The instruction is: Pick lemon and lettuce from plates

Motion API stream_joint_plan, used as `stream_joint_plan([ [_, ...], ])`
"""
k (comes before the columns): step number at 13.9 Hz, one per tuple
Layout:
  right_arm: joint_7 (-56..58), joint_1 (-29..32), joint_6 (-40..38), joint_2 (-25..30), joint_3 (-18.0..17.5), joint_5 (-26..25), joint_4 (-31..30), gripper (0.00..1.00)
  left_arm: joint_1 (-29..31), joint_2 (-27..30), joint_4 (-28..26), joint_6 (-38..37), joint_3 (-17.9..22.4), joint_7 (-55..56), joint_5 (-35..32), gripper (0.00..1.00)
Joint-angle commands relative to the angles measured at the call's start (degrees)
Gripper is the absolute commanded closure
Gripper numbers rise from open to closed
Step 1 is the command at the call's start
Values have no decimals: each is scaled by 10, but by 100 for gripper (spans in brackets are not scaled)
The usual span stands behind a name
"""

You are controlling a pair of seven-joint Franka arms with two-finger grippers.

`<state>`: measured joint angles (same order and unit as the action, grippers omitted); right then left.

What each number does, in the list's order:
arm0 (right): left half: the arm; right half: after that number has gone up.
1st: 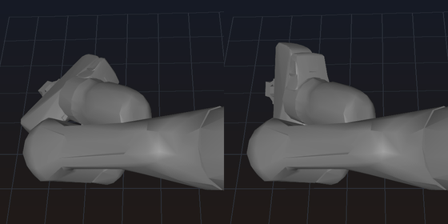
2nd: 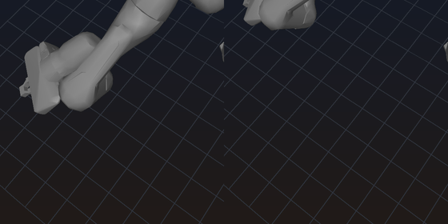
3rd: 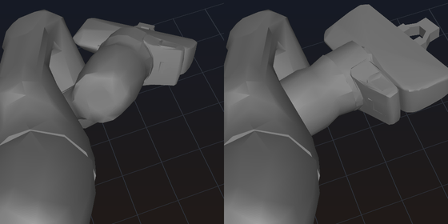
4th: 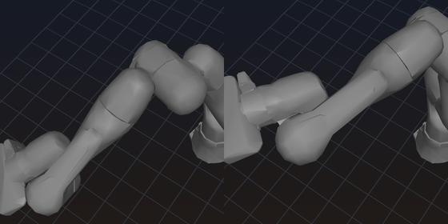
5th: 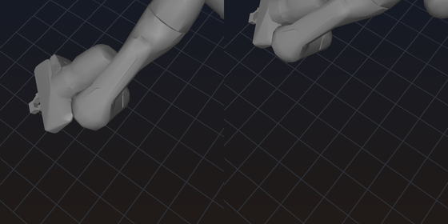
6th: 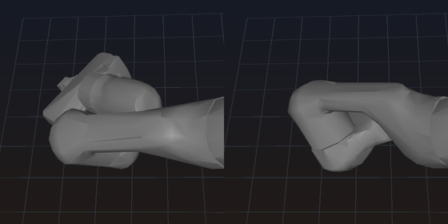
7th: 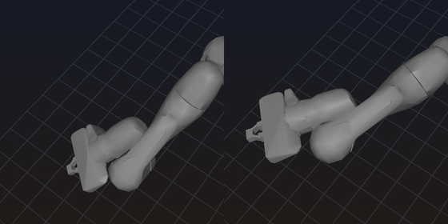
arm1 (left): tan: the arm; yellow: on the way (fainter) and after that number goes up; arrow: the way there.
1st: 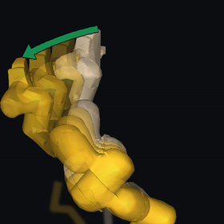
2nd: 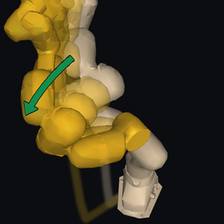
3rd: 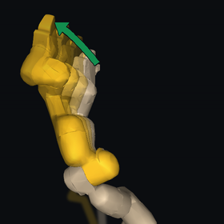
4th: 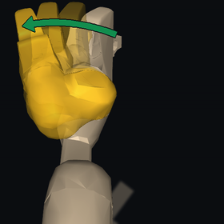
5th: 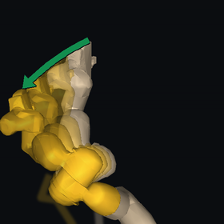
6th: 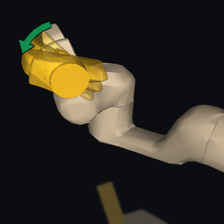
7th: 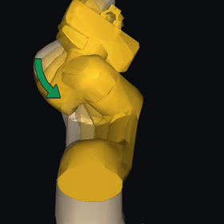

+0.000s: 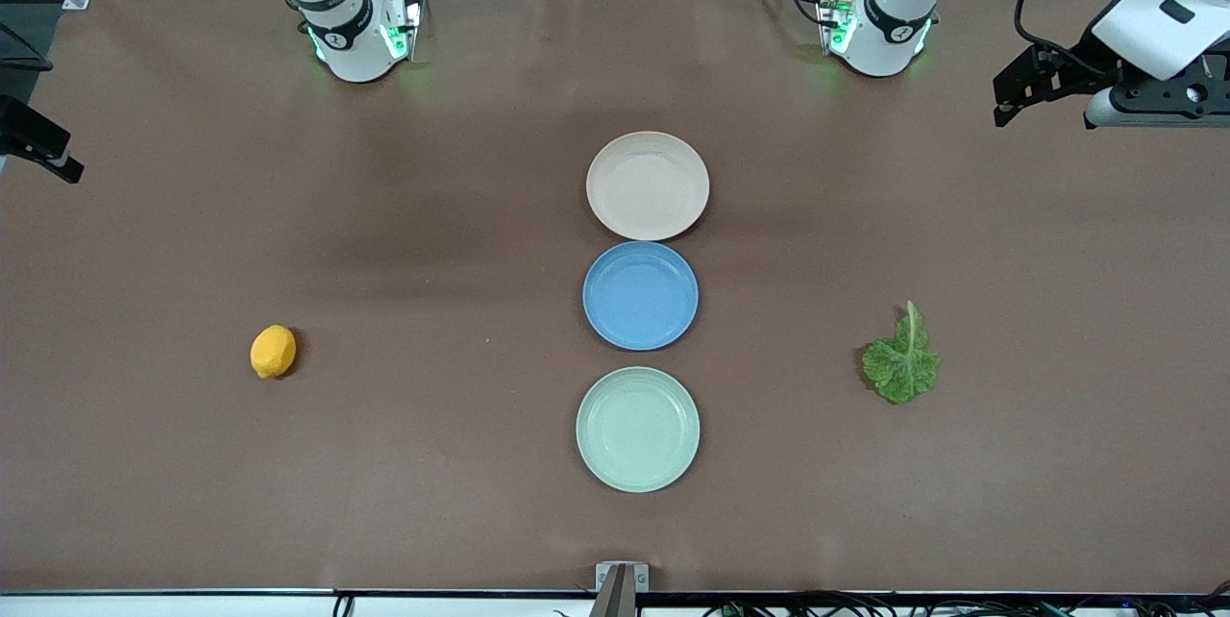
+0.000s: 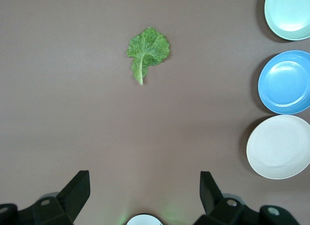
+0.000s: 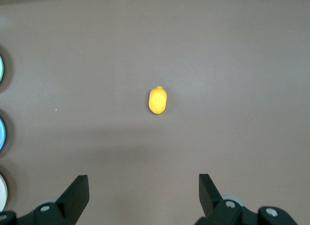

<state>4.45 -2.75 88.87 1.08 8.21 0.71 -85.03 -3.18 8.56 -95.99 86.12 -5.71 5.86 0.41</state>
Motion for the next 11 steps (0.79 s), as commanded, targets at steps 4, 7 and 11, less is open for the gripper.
stream_joint_plan([
  [4,-10,-2,-3,-3,-1,-13,8,0,-1,-3,4,14,4,-6,6,0],
  [7,-10,-2,-4,-3,-1,-14,8,0,0,-17,19,14,4,-8,-1,0],
  [11,-10,-2,-5,-3,-1,-13,7,0,0,-22,28,13,5,-8,0,0],
])
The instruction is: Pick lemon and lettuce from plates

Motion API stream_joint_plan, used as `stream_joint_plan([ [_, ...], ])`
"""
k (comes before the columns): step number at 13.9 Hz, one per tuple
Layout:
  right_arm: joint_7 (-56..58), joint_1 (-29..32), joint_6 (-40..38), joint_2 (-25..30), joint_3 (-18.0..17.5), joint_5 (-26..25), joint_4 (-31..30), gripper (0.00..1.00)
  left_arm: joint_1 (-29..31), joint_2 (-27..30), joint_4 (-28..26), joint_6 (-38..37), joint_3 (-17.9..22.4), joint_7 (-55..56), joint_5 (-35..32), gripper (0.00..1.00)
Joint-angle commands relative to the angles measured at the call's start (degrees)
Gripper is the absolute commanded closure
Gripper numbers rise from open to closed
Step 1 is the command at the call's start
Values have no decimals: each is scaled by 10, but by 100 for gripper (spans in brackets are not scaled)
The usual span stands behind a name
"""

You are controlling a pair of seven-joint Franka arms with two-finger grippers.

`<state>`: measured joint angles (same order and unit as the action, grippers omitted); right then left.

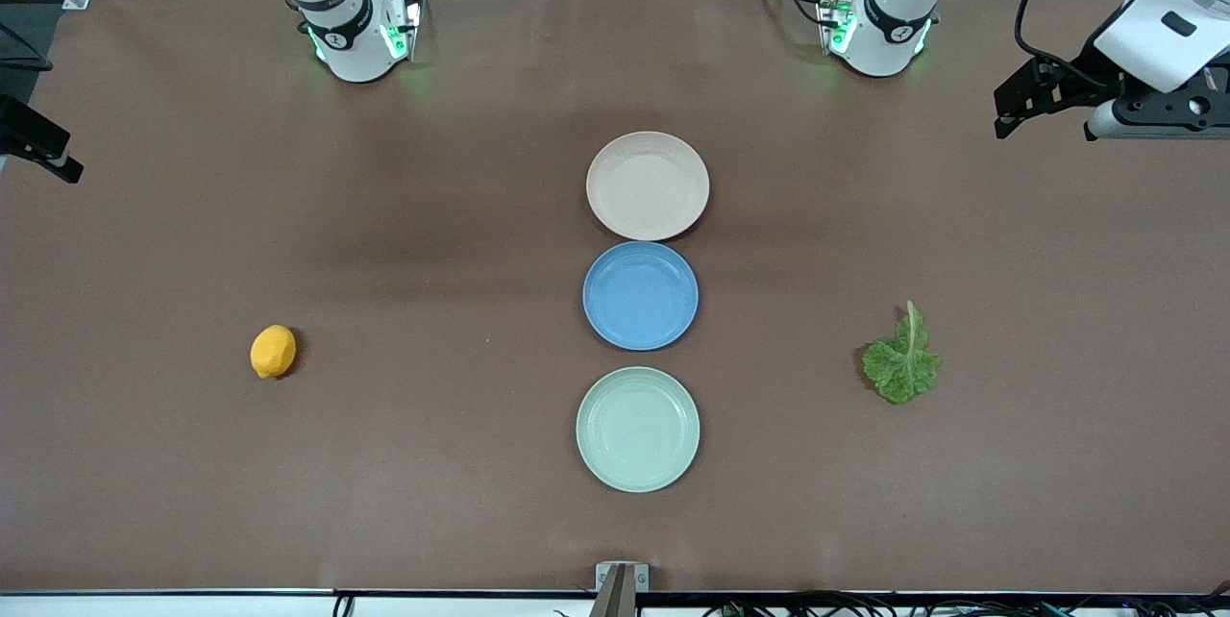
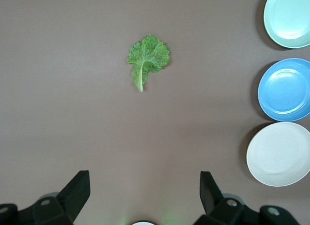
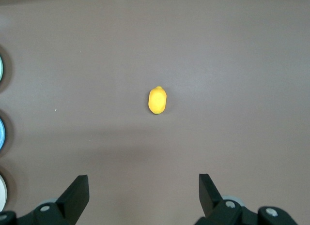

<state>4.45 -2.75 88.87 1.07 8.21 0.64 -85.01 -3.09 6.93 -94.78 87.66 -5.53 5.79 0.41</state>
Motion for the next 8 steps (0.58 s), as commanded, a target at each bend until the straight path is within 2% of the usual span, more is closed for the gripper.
stream_joint_plan([
  [1,-10,-2,-5,-3,-1,-13,7,0,-1,-6,16,-2,3,-7,0,0],
  [8,-8,-2,-5,-3,-1,-13,7,0,0,-7,15,-6,3,-8,0,0],
])
